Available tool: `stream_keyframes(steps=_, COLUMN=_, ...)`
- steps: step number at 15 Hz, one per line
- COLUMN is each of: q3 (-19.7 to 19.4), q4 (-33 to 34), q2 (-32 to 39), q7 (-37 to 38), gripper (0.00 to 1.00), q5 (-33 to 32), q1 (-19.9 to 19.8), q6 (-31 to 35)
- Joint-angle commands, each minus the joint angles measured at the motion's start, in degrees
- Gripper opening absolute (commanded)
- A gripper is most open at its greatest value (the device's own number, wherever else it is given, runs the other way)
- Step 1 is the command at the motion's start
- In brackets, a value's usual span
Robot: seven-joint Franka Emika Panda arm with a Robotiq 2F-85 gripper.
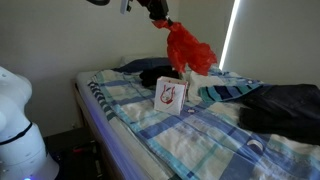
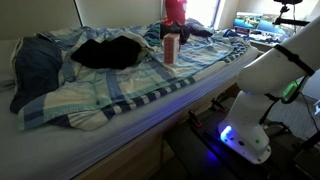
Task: Take the red wrapper from the bag and put it on the bed
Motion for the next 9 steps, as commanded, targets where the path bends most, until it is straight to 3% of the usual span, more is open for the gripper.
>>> stream_keyframes(steps=1, q3=0.80, q4=1.06, q2=-1.80, q7=3.20, gripper=0.00, q5=-3.39, q1=-2.83, q6=0.43)
stream_keyframes(steps=9, q3=-3.15, q4=-3.47, q2=-4.40, q7=8.13, gripper=0.00, q5=-3.60, q1=-7.42, q6=1.03)
